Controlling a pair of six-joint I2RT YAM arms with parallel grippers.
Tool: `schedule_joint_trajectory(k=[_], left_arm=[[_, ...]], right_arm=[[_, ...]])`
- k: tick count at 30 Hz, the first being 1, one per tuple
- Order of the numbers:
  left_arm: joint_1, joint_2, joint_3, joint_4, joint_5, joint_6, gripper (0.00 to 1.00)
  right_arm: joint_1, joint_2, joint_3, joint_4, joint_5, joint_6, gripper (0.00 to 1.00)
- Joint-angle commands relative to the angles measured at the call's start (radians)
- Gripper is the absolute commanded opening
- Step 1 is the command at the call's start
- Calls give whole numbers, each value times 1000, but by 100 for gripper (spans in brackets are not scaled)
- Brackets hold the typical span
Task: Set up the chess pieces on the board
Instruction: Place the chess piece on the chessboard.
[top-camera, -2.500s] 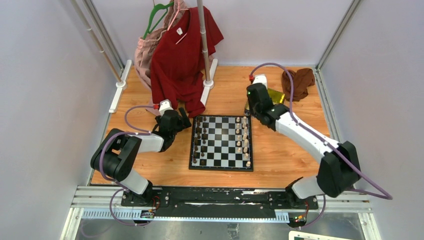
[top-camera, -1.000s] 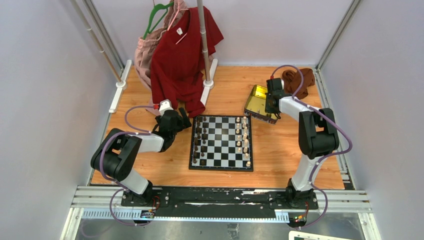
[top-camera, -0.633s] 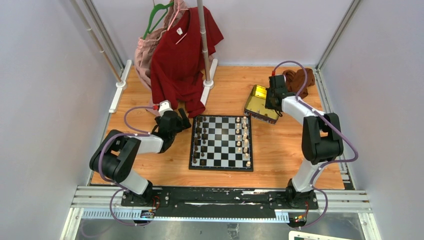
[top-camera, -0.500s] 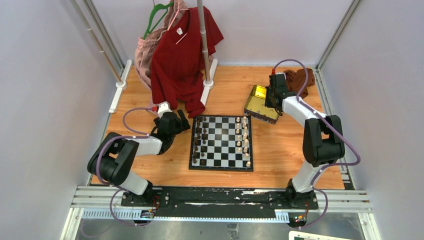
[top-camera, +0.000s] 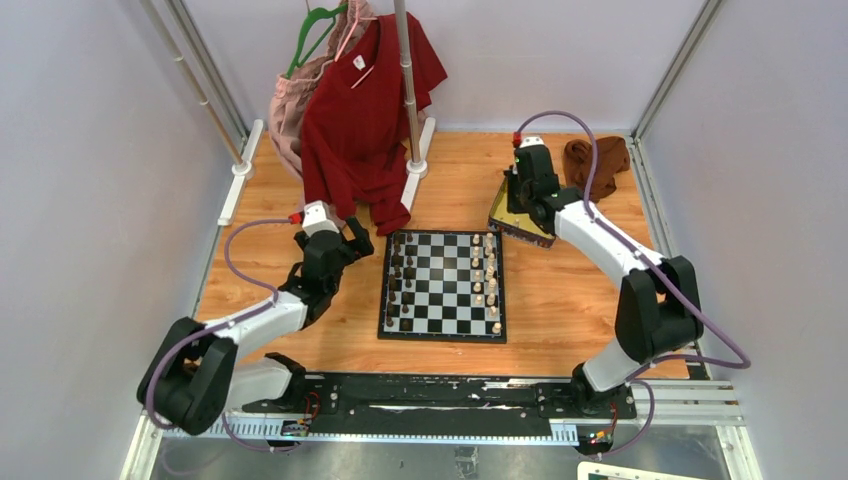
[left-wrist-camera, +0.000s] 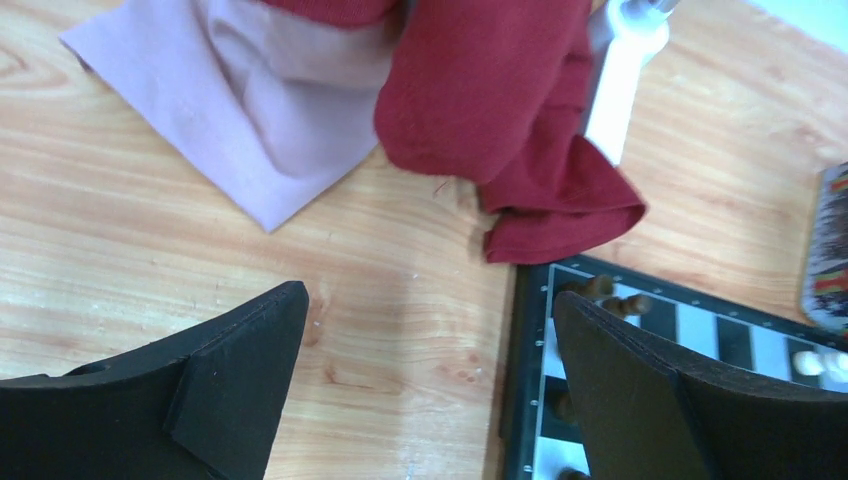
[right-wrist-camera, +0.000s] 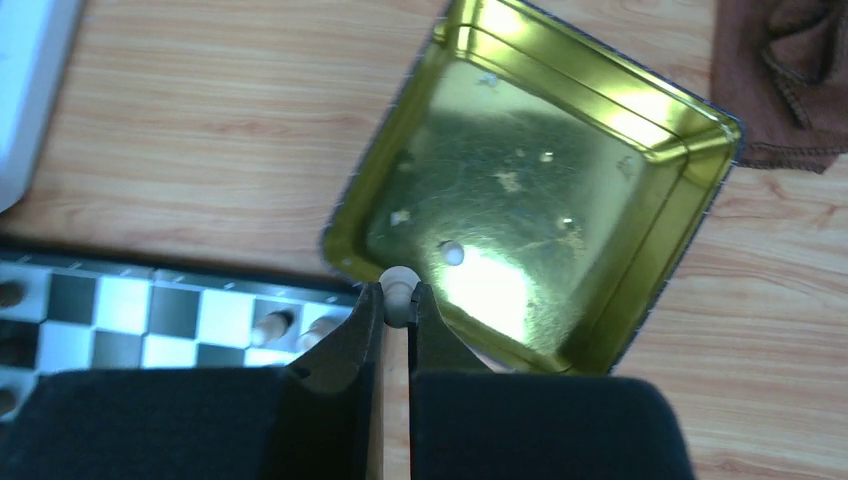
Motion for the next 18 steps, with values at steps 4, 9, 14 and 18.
schedule_joint_trajectory(k=[4,9,14,18], left_arm=[[-69,-198,-7,-76,-153,113,100],[-94,-280,0,-137,-184,147,100],[-119,-321,12,-181,-206,178,100],[-134,-346,26,-214,-232,199,100]], right_arm=[[183,-138,-52,-96,77,-39,0],[336,-247,-140,-151,136,-39,0],[516,-327,-212,-213,218,-6,0],[624,-377,-275,-243,254,45,0]])
